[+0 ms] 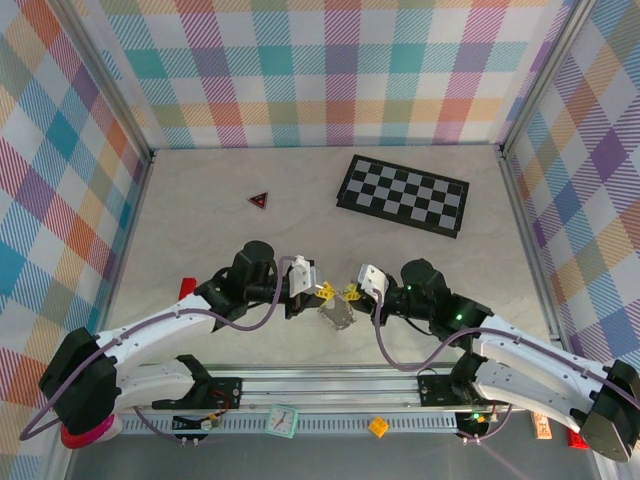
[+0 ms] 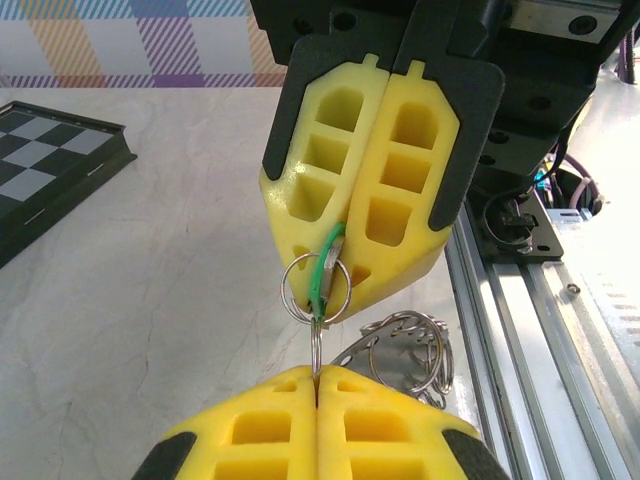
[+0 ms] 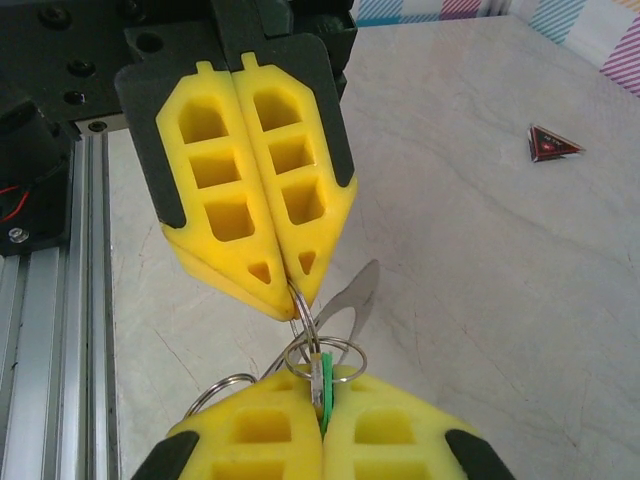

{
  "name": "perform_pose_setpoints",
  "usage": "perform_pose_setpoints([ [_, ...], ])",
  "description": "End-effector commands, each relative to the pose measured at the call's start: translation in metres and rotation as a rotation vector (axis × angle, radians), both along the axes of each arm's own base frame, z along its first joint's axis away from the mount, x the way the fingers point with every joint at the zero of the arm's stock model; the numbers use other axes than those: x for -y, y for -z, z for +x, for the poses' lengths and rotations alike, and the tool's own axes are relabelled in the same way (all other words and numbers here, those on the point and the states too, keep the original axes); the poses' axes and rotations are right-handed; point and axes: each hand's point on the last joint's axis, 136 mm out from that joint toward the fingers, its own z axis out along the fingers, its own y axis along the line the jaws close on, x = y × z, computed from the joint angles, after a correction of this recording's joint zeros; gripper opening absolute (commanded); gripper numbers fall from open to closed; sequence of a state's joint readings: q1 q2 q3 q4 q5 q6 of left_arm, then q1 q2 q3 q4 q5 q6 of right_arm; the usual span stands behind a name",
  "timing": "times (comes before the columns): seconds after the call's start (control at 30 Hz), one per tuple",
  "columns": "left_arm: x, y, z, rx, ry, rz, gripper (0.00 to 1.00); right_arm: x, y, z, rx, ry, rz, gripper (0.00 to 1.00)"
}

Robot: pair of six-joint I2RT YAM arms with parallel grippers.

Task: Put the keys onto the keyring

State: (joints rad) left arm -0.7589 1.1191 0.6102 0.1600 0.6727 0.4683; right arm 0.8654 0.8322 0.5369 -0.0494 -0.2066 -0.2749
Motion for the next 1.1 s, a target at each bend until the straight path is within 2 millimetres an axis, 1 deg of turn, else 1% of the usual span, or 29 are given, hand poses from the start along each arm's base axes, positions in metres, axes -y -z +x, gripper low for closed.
perform_pose_setpoints([
  [0.0, 0.005, -0.012, -0.003, 0.019, 0.032, -0.022, 0.09, -0.004, -0.026, -0.001, 0.051, -0.026, 0.035, 0.0],
  [0.1, 0.004, -0.015, -0.004, 0.023, 0.027, -0.043, 0.23, -0.004, -0.028, 0.001, 0.062, -0.019, 0.031, 0.0],
  [0.2, 0.0, -0.024, -0.001, 0.044, -0.016, -0.076, 0.3, 0.0, -0.031, 0.005, 0.081, 0.005, 0.013, 0.0],
  [0.3, -0.007, -0.033, 0.004, 0.051, -0.091, -0.143, 0.33, 0.005, -0.03, 0.009, 0.093, 0.033, -0.029, 0.0],
  [0.37, -0.016, -0.039, 0.01, 0.067, -0.174, -0.205, 0.35, 0.009, -0.029, 0.011, 0.094, 0.05, -0.054, 0.0],
  [0.47, -0.034, -0.048, 0.023, 0.104, -0.323, -0.28, 0.35, 0.013, -0.028, 0.013, 0.089, 0.072, -0.077, 0.0],
  [0.57, -0.054, -0.053, 0.035, 0.135, -0.461, -0.309, 0.35, 0.011, -0.033, 0.015, 0.077, 0.08, -0.075, 0.0],
  [0.7, -0.083, -0.063, 0.05, 0.159, -0.646, -0.326, 0.37, -0.001, -0.041, 0.018, 0.051, 0.053, -0.064, 0.0],
  [0.83, -0.11, -0.079, 0.055, 0.155, -0.779, -0.379, 0.46, -0.019, -0.05, 0.022, 0.033, 0.011, -0.04, 0.0],
  [0.93, -0.139, -0.084, 0.064, 0.122, -0.949, -0.419, 0.53, -0.037, -0.056, 0.028, 0.016, -0.022, -0.023, 0.0],
  [1.03, -0.165, -0.088, 0.07, 0.072, -1.094, -0.464, 0.58, -0.057, -0.061, 0.038, 0.004, -0.047, -0.001, 0.0],
  [1.07, -0.175, -0.091, 0.072, 0.051, -1.147, -0.477, 0.61, -0.065, -0.063, 0.042, 0.003, -0.056, 0.008, 0.0],
])
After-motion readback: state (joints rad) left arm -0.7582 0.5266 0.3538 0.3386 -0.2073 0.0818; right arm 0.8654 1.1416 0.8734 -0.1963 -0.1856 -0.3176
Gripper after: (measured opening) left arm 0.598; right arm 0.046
